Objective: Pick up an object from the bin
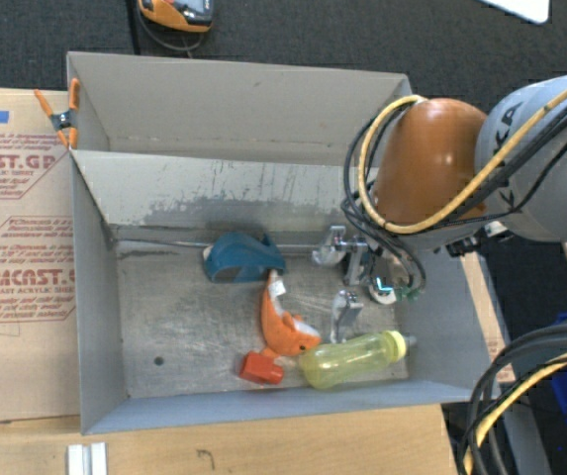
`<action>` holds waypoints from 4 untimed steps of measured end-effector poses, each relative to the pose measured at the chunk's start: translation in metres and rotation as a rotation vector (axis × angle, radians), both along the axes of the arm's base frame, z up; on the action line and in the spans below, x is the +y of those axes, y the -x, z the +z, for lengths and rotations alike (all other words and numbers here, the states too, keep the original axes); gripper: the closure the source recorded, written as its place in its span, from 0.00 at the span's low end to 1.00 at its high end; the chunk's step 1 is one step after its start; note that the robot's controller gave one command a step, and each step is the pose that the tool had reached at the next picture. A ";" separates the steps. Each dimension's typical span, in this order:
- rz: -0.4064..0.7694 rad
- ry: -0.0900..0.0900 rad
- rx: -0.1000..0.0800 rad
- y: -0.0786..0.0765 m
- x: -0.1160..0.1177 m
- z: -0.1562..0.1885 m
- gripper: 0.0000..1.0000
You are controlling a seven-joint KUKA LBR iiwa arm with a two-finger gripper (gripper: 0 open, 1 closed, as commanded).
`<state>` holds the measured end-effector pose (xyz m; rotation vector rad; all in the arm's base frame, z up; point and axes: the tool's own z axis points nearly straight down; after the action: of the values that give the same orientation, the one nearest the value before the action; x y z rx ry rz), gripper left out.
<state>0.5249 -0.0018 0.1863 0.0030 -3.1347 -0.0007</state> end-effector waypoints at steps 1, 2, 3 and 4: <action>0.000 0.000 -0.008 -0.002 0.000 0.004 0.00; 0.066 0.000 -0.013 0.022 -0.034 -0.060 0.00; 0.115 -0.002 0.001 0.030 -0.052 -0.078 0.00; 0.355 -0.001 -0.008 0.025 -0.089 -0.060 0.00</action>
Offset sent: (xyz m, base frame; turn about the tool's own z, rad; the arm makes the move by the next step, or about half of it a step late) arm -0.0440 -0.0643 -0.1163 -0.1155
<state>0.4999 -0.0913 0.1268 0.5582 -3.0923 -0.0006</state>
